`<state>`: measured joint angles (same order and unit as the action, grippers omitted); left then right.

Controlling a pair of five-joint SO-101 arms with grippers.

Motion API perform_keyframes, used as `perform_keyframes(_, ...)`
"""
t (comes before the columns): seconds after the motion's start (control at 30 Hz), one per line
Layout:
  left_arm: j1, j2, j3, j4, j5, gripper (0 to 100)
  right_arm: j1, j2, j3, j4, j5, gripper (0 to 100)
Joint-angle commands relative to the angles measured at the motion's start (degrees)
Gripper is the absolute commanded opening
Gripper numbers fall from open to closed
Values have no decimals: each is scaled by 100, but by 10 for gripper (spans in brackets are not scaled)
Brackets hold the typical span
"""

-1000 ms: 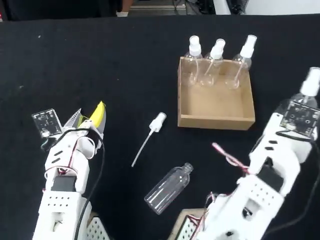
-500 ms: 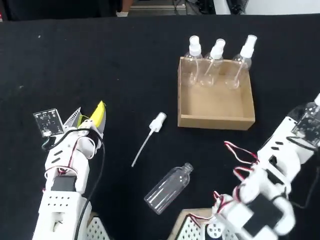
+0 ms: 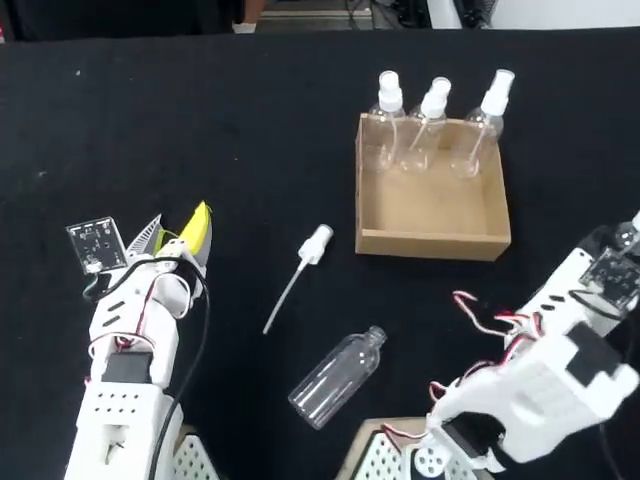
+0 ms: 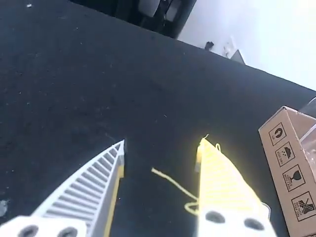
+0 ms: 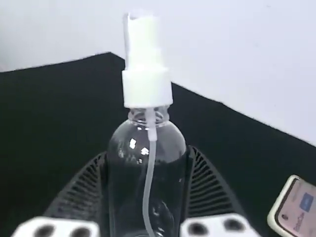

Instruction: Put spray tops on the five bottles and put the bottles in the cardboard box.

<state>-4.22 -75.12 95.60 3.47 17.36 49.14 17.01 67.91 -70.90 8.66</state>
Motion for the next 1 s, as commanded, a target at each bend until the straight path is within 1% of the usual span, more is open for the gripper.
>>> perform_keyframes(0.0,40,-26,-4,-141,-44,230,114,295,-259,-765,-35,11)
perform_keyframes(0.13,40,-26,-4,-141,-44,230,114,734,-259,-1248,-35,12)
perform_keyframes(0.23,40,-26,-4,-141,-44,230,97,936,-251,-1389,-9,15)
perform_keyframes(0.3,40,-26,-4,-141,-44,230,79,998,-224,-1380,-9,49)
perform_keyframes(0.4,40,-26,-13,-141,-44,230,53,998,-57,-1389,-35,139)
perform_keyframes(0.47,40,-26,-13,-141,-44,230,-9,998,-31,-1389,-26,168)
perform_keyframes(0.67,40,-26,-13,-141,-44,230,-70,989,57,-1398,0,174)
perform_keyframes(0.77,40,-26,-22,-141,-44,230,-132,989,251,-1697,9,180)
perform_keyframes(0.93,40,-26,-22,-141,-44,230,-369,989,752,-2602,9,308)
perform_keyframes(0.97,40,-26,-22,-141,-44,230,-431,989,840,-2743,18,319)
